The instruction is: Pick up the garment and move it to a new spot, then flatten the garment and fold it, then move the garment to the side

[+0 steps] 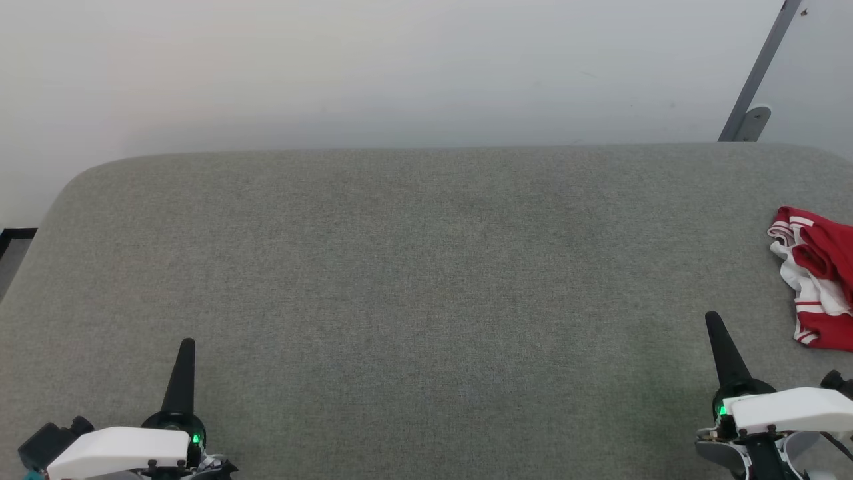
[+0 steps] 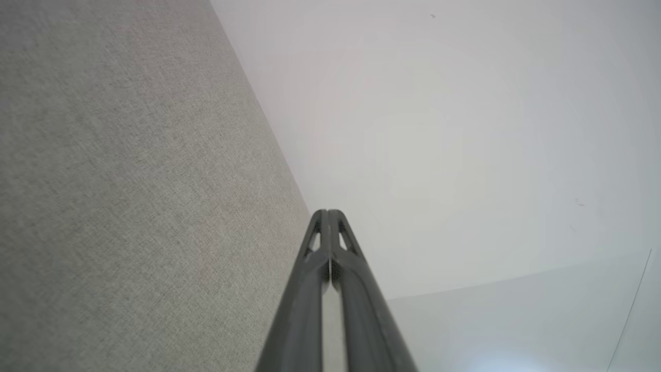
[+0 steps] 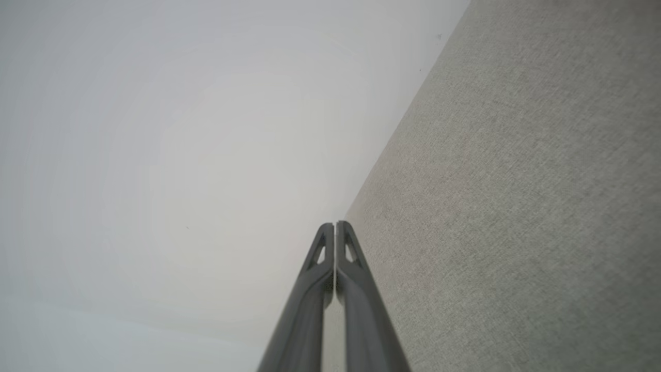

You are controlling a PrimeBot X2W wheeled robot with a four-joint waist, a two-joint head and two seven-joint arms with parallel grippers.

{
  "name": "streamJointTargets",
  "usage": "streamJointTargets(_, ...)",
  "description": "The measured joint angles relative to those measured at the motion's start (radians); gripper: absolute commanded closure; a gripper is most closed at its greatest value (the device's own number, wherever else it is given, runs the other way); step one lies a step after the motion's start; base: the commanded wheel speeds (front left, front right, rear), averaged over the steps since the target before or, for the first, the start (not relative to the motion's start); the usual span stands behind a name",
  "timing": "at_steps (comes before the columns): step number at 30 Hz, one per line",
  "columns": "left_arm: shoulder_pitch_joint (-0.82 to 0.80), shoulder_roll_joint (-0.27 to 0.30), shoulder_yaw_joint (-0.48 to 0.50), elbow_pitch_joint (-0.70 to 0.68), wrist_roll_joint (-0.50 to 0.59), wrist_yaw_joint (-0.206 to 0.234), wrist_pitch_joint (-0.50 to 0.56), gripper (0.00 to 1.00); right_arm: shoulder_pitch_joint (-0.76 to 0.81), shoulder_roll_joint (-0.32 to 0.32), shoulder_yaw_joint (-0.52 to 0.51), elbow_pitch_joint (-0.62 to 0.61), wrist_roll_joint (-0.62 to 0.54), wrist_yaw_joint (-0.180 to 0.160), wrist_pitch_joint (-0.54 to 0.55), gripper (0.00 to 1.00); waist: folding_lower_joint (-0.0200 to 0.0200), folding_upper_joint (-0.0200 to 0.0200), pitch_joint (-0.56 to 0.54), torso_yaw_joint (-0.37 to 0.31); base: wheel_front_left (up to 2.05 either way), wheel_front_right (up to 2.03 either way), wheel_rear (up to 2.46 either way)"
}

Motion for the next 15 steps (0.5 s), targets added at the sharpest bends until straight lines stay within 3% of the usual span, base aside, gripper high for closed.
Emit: streamJointTargets(15, -0.026, -0.005, -0.004, 0.013, -0.104, 0.0, 0.032, 1.0, -0.014, 0.012, -0.003, -0.002, 0.125, 0.0, 0.033, 1.0, 0.0, 0.0, 0.002, -0.004, 0.0, 0.0, 0.0)
